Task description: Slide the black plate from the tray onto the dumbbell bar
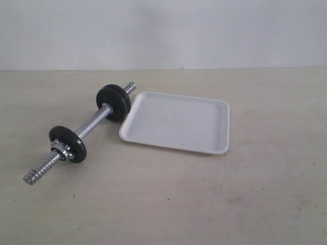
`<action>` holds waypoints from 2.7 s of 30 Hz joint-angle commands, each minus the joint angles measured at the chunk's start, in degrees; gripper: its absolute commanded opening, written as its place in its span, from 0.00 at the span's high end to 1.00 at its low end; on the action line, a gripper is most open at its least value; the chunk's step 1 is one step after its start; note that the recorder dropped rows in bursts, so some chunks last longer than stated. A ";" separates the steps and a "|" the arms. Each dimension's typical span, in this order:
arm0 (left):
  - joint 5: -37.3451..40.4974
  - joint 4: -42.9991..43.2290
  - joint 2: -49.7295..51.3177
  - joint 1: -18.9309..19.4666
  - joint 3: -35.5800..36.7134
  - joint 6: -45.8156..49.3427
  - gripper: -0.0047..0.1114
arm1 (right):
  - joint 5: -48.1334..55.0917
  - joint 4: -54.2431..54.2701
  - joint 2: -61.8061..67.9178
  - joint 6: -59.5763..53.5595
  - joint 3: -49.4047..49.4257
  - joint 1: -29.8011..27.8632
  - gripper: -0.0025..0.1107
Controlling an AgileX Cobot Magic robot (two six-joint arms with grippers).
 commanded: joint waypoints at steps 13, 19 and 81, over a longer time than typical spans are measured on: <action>0.16 -0.16 -0.10 0.00 0.22 0.31 0.92 | 11.19 -2.53 -0.27 -1.73 -0.07 -9.62 0.94; 0.01 -0.16 -0.10 0.00 0.22 0.31 0.92 | -7.49 -20.22 -0.27 -11.51 -0.07 -9.62 0.94; -0.06 -0.16 -0.10 0.00 0.22 0.31 0.92 | -9.61 -49.10 -0.27 14.60 -0.66 -22.10 0.94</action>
